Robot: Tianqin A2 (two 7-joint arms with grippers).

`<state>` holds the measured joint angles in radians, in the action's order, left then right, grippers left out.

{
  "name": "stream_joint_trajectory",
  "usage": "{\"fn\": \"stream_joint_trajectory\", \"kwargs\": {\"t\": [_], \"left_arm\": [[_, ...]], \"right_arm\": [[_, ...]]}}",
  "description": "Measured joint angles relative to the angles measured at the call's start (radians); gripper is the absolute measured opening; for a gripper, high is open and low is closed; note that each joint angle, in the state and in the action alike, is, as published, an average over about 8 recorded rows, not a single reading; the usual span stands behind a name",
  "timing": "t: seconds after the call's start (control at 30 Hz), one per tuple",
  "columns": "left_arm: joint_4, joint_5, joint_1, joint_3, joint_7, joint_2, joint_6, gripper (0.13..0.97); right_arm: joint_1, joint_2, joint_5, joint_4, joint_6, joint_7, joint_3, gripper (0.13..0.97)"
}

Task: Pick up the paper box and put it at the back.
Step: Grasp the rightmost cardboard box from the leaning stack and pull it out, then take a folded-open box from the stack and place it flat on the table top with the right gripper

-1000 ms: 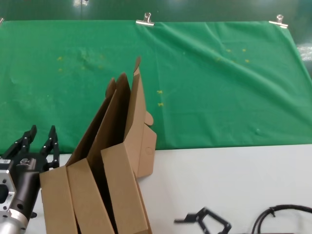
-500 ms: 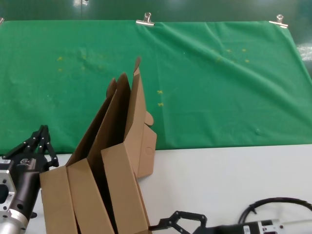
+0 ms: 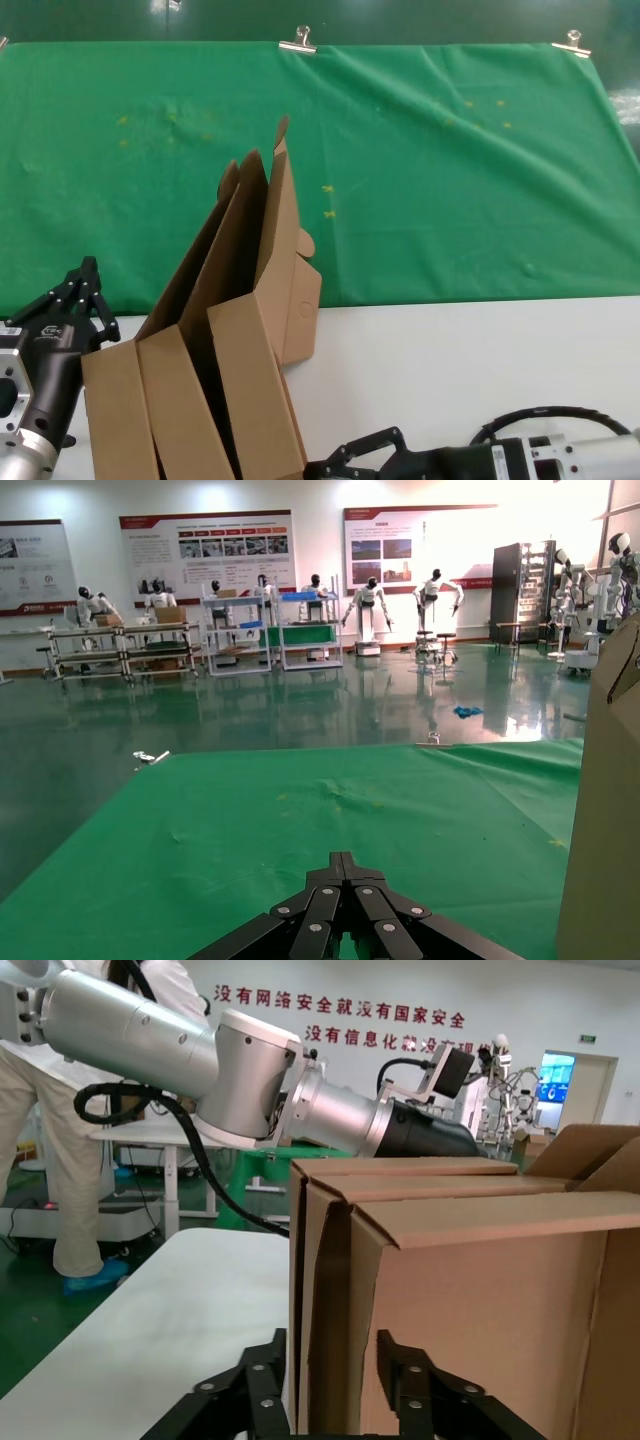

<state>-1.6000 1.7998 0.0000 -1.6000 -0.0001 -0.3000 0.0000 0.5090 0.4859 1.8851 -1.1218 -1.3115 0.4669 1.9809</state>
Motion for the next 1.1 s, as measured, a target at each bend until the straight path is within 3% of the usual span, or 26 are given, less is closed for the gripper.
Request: {"fn": "stream_joint_trajectory", "kwargs": {"t": [0.27, 0.57, 0.87, 1.1], "left_arm": [[0.0, 0.0, 0.0, 0.0, 0.0, 0.0, 0.0, 0.144], [0.0, 0.0, 0.0, 0.0, 0.0, 0.0, 0.0, 0.144], [0.0, 0.0, 0.0, 0.0, 0.0, 0.0, 0.0, 0.144], [0.0, 0.0, 0.0, 0.0, 0.0, 0.0, 0.0, 0.144]], "right_arm": [[0.003, -0.002, 0.005, -0.006, 0.003, -0.013, -0.006, 0.335], [-0.008, 0.007, 0.014, -0.025, 0.004, -0.031, -0.015, 0.212], [-0.051, 0.021, 0.057, -0.08, 0.024, -0.057, -0.057, 0.157], [-0.123, 0.046, 0.167, -0.186, 0.079, -0.116, -0.176, 0.154]]}}
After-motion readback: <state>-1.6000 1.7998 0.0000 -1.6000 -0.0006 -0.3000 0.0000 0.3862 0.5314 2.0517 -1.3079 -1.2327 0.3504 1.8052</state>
